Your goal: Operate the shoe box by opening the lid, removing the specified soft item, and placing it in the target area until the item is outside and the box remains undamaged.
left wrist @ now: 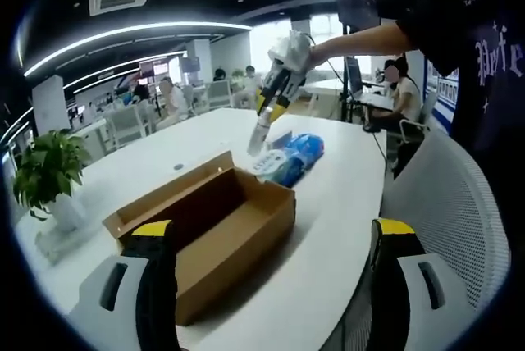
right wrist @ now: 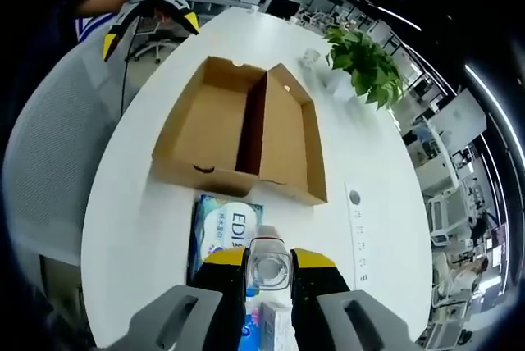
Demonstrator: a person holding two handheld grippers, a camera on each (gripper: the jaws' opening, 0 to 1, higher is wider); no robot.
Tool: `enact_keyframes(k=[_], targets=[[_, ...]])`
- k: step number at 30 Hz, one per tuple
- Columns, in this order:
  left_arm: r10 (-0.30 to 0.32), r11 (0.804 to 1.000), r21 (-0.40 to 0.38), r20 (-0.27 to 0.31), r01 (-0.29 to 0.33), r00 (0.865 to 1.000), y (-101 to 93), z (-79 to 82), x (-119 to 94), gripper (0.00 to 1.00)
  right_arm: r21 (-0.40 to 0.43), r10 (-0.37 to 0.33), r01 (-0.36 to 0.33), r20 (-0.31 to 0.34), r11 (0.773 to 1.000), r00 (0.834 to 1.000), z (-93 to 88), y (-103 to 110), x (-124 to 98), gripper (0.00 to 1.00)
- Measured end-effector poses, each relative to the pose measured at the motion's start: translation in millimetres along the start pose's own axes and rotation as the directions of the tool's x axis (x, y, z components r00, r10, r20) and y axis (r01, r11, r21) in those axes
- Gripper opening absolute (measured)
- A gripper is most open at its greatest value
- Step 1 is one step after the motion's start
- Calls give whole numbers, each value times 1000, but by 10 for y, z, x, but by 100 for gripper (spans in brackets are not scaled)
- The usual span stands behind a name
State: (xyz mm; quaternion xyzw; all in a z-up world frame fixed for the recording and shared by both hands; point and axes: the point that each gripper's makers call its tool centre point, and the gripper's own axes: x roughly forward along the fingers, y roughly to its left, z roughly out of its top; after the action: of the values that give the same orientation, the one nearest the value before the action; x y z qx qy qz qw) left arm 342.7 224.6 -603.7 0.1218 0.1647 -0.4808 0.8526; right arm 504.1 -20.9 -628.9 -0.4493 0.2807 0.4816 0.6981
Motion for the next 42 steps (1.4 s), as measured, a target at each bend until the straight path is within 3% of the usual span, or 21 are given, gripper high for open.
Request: enact_keyframes(k=[9, 23, 42], targets=[[43, 999, -4, -1, -43, 999, 56, -9, -122, 99, 26, 28, -27, -40, 999, 999, -92, -60, 229, 15], [86, 995, -42, -13, -86, 996, 71, -140, -245, 97, -1, 71, -72, -133, 997, 989, -276, -102, 507, 16], [122, 988, -91, 9, -121, 992, 93, -165, -273, 95, 26, 98, -95, -181, 995, 979, -461, -137, 661, 16]])
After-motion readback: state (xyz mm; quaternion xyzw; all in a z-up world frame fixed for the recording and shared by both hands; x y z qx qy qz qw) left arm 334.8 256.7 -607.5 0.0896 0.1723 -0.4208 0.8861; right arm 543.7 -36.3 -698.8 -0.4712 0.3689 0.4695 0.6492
